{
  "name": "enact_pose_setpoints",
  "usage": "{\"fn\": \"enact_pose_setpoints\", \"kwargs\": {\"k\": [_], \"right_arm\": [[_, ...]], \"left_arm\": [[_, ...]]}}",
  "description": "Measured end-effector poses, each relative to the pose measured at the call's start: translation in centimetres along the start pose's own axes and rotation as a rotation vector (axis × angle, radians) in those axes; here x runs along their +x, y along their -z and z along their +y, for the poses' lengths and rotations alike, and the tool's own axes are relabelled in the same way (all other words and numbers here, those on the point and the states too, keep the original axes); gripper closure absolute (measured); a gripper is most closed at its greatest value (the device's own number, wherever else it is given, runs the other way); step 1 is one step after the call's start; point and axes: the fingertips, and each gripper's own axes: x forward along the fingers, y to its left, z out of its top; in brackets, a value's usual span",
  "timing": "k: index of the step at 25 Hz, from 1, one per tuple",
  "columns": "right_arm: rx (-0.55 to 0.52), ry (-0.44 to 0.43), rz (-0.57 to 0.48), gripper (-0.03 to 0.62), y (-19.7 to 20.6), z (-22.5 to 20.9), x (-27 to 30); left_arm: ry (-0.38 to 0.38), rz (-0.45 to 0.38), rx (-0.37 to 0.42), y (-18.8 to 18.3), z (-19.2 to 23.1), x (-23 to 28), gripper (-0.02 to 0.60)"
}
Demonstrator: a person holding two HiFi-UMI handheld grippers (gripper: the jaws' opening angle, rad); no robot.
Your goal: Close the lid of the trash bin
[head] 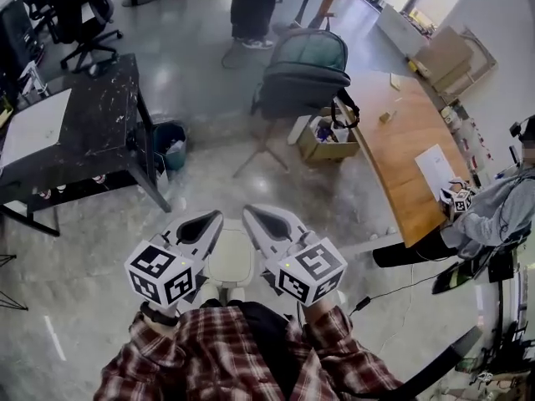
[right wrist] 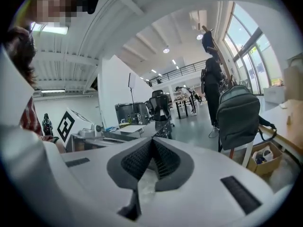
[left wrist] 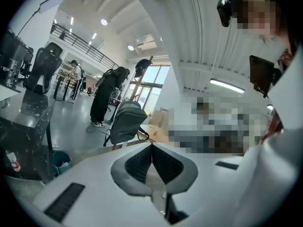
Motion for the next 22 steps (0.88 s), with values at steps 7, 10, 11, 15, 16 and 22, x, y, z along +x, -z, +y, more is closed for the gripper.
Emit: {"fn": "enact_pose_setpoints", "kwargs": {"k": [7,10,11,15,16,22], "right_arm": [[-0.017,0.085,-0.116,0.581,-2.9,0.3,-2.3],[-0.011,0.08,-0.122,0.58,-3.1,0.4,-2.6],[-0.012,0.077,-0.123,0.581,-3.1,0.5,-2.6],[-0.003,0.057,-0.119,0.582,-3.1,0.8,-2.7],[0.001,0.052,-0.116,0.582,-3.1,0.9,-2.7],[0.0,0.037,-0.095,0.582,-2.5,1.5,-2.9]], "left_arm": [[0.037,-0.047,0.039,-2.0,-1.7,0.3,0.569],[0.041,-0.057,0.048,-2.4,-2.1,0.3,0.569],[0.039,-0.06,0.048,-2.5,-2.2,0.2,0.569],[0.034,-0.08,0.048,-3.0,-2.6,-0.3,0.569],[0.032,-0.083,0.048,-3.1,-2.7,-0.5,0.569],[0.009,-0.088,0.035,-2.9,-2.8,-1.5,0.569]]}}
